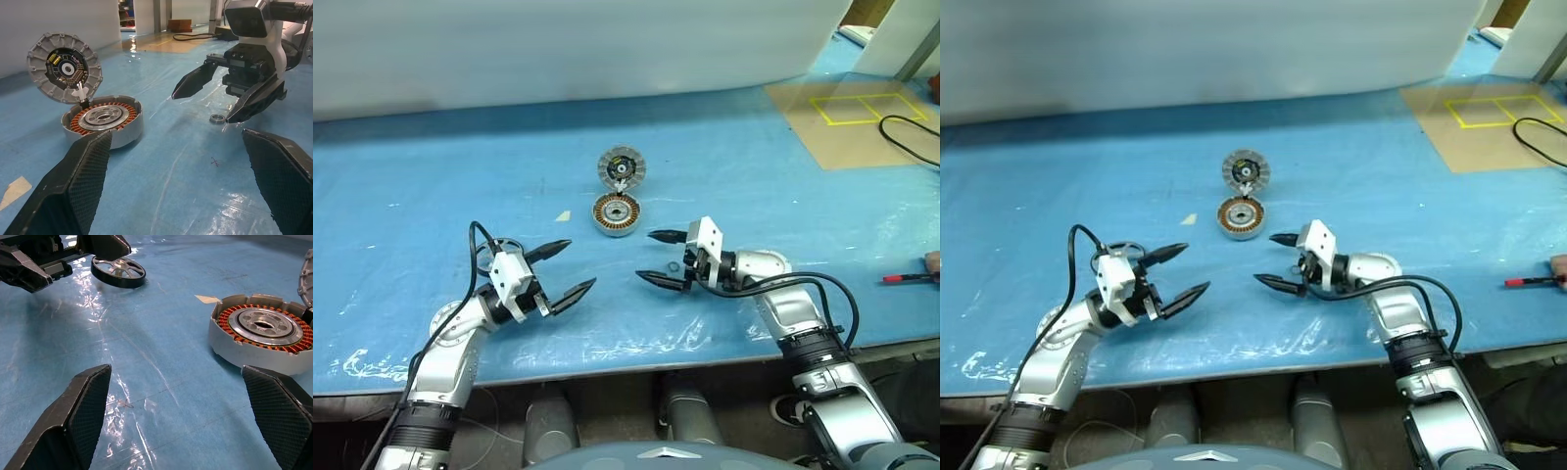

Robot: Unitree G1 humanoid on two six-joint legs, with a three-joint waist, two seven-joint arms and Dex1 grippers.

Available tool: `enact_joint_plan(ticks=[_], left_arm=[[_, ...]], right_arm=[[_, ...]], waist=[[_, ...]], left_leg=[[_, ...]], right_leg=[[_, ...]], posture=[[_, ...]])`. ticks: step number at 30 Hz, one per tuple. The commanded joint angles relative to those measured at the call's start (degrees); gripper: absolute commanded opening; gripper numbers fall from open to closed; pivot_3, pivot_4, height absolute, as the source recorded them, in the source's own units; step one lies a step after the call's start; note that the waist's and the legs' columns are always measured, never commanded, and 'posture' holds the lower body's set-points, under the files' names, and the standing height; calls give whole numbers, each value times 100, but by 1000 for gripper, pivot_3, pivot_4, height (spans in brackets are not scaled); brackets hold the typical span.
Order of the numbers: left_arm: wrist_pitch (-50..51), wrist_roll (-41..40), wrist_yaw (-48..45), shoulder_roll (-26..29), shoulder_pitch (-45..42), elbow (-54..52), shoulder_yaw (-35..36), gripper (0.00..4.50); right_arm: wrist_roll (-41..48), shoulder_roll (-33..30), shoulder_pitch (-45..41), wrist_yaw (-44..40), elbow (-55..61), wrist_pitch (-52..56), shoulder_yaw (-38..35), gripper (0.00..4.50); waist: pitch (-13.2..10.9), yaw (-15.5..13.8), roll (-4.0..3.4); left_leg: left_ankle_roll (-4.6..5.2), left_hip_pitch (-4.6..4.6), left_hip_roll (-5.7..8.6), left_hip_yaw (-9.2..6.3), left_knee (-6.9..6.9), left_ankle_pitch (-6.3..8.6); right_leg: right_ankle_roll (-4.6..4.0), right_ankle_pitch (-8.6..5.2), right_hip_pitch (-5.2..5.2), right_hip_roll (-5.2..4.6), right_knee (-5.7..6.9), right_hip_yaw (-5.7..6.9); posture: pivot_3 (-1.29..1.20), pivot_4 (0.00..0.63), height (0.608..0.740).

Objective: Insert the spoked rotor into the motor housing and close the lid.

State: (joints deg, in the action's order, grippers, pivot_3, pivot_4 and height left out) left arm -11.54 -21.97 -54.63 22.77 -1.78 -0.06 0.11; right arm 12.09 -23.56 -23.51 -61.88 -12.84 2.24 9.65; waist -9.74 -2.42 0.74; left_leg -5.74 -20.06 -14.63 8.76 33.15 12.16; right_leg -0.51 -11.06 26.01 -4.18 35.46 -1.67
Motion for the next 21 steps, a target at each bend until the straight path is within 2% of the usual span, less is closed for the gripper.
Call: enact_joint_plan(ticks=[1,21], left_arm=[[-119,-33,18,56,23,-174,111,4478],[-134,-39,-36,43,-87,-66,76,4478]], right_arm=[[38,-11,-73,-60,42,-139,-28,4500],[43,-37,-9,-18,120,-145,-75,4500]], waist=[[0,-1,0],[0,-1,0]], left_leg=[[0,0,0,0,0,0],[1,0,0,0,0,0]], right_leg=[[0,0,0,0,0,0],[0,0,0,0,0,0]], posture=[[0,150,740],[0,150,740]])
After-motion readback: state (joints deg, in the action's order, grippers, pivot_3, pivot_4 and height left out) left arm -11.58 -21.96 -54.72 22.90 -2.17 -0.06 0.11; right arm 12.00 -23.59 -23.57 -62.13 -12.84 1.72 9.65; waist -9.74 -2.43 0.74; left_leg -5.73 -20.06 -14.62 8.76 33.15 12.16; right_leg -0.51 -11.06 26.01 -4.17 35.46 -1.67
